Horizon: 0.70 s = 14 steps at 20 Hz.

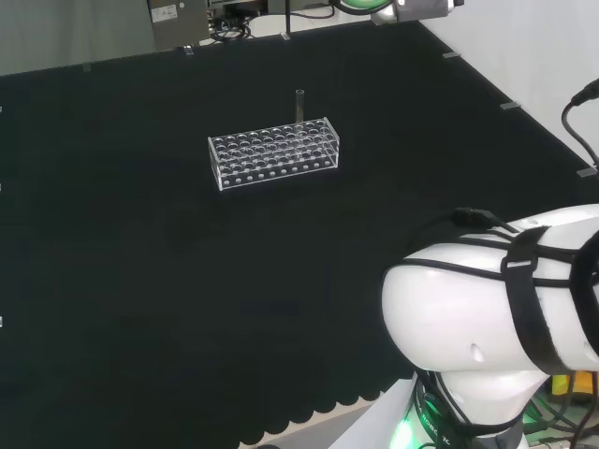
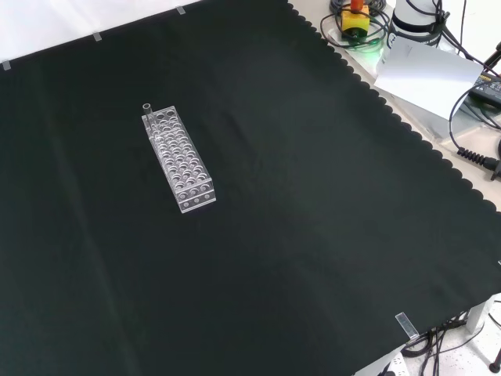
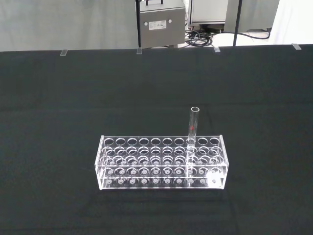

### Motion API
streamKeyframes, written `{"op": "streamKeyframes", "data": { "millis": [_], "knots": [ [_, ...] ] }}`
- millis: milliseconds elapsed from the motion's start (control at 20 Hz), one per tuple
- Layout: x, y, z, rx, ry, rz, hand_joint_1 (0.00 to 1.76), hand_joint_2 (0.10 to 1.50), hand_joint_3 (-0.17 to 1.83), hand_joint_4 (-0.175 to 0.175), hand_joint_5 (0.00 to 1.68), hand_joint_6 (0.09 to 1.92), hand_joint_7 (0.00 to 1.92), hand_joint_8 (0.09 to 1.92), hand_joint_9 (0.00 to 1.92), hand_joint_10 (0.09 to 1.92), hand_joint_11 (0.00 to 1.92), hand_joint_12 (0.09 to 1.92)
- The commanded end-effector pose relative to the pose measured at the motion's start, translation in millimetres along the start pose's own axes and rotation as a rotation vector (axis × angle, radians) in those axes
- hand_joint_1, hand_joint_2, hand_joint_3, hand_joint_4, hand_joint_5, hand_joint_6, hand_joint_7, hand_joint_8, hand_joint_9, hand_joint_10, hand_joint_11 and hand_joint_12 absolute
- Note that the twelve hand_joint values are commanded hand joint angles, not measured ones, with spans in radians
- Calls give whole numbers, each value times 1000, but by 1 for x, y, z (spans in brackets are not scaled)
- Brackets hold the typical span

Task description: Pick up the test tube.

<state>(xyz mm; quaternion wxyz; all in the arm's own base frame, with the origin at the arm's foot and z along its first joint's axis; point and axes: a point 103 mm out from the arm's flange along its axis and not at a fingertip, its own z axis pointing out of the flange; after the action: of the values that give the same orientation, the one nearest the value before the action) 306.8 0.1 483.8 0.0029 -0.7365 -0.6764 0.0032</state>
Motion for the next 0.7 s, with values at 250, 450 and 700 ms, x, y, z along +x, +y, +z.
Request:
{"op": "streamKeyframes", "data": {
  "millis": [250, 450, 700],
  "knots": [
    [1, 5, 6, -3, 5, 24, 390, 827, 284, -25, 8, 87, 3, 270, 3, 409, 2, 1298],
    [0, 18, 11, -20, 21, 30, 392, 854, 226, -29, 46, 87, 0, 412, 0, 581, 0, 1370],
    [3, 51, 23, 8, 19, 11, 447, 877, 188, -46, 128, 87, 8, 704, 0, 847, 0, 1507]
  ]
}}
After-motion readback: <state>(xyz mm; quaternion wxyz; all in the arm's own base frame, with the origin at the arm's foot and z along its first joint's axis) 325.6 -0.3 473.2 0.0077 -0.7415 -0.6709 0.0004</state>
